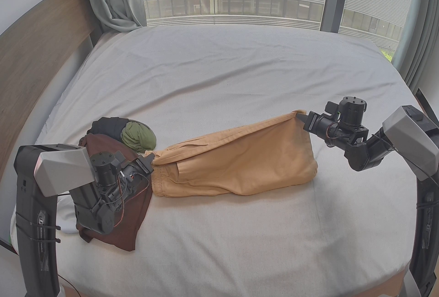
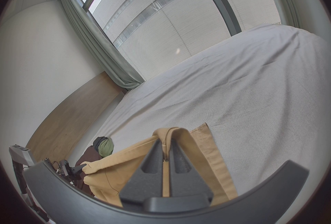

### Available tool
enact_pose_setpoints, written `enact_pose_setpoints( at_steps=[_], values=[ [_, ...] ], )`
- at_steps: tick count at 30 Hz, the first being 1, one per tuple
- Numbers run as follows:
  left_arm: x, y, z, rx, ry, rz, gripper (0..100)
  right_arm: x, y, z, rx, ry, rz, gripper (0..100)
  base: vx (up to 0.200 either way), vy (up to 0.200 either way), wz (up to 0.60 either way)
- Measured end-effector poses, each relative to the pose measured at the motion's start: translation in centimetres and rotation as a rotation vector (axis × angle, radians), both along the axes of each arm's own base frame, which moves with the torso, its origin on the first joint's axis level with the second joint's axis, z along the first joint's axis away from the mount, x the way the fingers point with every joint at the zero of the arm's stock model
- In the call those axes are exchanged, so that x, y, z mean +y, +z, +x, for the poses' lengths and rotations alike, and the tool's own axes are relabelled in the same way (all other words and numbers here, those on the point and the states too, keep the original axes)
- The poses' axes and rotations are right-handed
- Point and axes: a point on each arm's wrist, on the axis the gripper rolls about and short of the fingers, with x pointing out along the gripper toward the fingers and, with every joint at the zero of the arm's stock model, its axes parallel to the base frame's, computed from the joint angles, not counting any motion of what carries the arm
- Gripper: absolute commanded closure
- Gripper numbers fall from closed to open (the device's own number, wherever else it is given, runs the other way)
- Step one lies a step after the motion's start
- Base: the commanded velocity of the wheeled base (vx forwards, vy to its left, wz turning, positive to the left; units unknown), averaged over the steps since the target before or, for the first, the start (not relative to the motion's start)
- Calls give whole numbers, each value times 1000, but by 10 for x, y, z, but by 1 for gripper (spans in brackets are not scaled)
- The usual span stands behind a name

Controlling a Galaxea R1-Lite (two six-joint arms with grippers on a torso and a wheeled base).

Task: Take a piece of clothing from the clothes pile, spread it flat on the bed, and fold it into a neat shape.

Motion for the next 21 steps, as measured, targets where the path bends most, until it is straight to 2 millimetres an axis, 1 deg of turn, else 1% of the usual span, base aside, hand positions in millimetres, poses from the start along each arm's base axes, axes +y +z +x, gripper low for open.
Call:
enact_pose_setpoints(
  at_steps=[11,12,13,18,21],
  values=[
    [0,-2,3,-4,2,-1,100,1,-9,5,6,1,-2,100,0,0,0],
    [0,-2,3,-3,2,-1,100,1,-9,5,5,2,-2,0,0,0,0],
    [0,-3,3,-3,4,0,0,2,-9,6,5,3,-2,0,0,0,0],
    [0,-2,4,-6,7,-1,0,5,-11,8,-4,8,1,0,0,0,0],
    [2,-2,5,-8,16,-4,0,5,-8,10,-61,0,9,0,0,0,0]
  ],
)
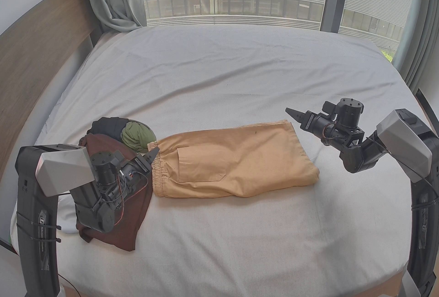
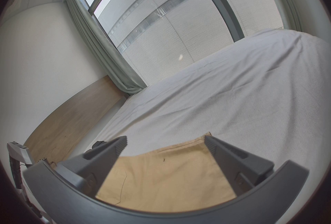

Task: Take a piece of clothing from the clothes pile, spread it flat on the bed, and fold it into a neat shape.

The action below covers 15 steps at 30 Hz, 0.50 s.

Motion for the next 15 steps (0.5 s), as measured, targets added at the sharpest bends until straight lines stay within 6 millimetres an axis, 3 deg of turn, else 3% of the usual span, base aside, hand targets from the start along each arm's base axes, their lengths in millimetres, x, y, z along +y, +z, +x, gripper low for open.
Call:
enact_pose_setpoints(
  at_steps=[9,15],
  values=[
    [9,2,2,-5,68,1,0,-5,-3,2,-23,-42,20,0,0,0,0],
    [12,5,-5,6,72,10,0,-7,1,-7,-8,-56,21,0,0,0,0]
  ],
)
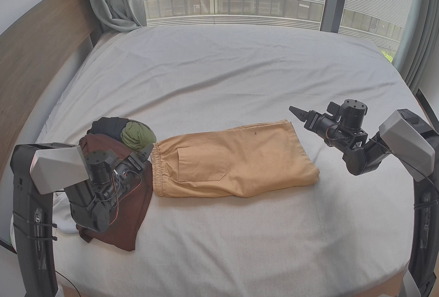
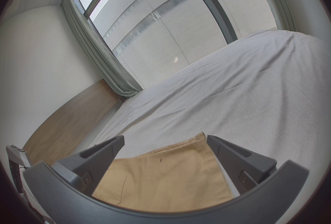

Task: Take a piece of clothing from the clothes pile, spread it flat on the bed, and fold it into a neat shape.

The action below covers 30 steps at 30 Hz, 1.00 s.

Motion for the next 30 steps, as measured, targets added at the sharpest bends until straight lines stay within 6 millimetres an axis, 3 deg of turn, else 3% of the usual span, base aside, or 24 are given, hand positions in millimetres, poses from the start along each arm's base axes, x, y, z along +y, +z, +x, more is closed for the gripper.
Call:
enact_pose_setpoints(
  at_steps=[8,19,30],
  values=[
    [-1,19,-23,10,-47,18,0,-2,5,-33,78,5,-11,0,0,0,0],
    [-1,51,-66,-19,-195,127,0,0,20,-105,177,44,-28,0,0,0,0],
    [-1,58,-81,-51,-235,258,0,-3,17,-151,251,77,-43,0,0,0,0]
  ],
)
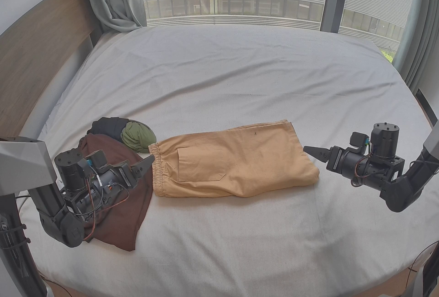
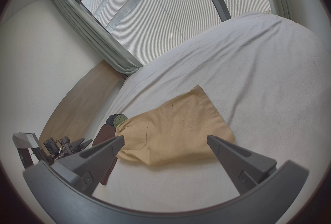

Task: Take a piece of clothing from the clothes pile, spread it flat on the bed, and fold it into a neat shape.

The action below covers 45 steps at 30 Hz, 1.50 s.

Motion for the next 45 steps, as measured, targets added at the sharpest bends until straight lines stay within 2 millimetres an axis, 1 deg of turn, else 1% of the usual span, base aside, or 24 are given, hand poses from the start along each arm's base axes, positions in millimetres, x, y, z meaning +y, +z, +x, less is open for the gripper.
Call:
enact_pose_setpoints(
  at_steps=[3,8,12,17,24,30,37,41,45],
  values=[
    [0,-1,-2,-3,-6,22,0,-1,-6,-5,13,1,-2,0,0,0,0],
    [-1,-3,-3,-6,-15,56,0,0,-19,-5,-17,3,8,0,0,0,0],
    [-1,-7,-3,-1,-18,78,0,2,-38,-2,-9,2,8,0,0,0,0],
    [-1,-13,-2,11,-21,99,0,3,-65,1,65,-9,19,0,0,0,0],
    [-1,-19,-1,28,-19,103,0,5,-85,3,123,-12,11,0,0,0,0],
    [-1,-21,0,33,-19,104,0,6,-102,16,147,-22,6,0,0,0,0],
    [-1,-22,0,36,-19,104,0,9,-123,39,174,-60,-1,0,0,0,0],
    [-2,-22,0,37,-19,104,0,13,-128,53,188,-76,25,0,0,0,0],
    [-2,-23,0,40,-20,105,0,21,-130,69,180,-76,51,0,0,0,0]
  ],
)
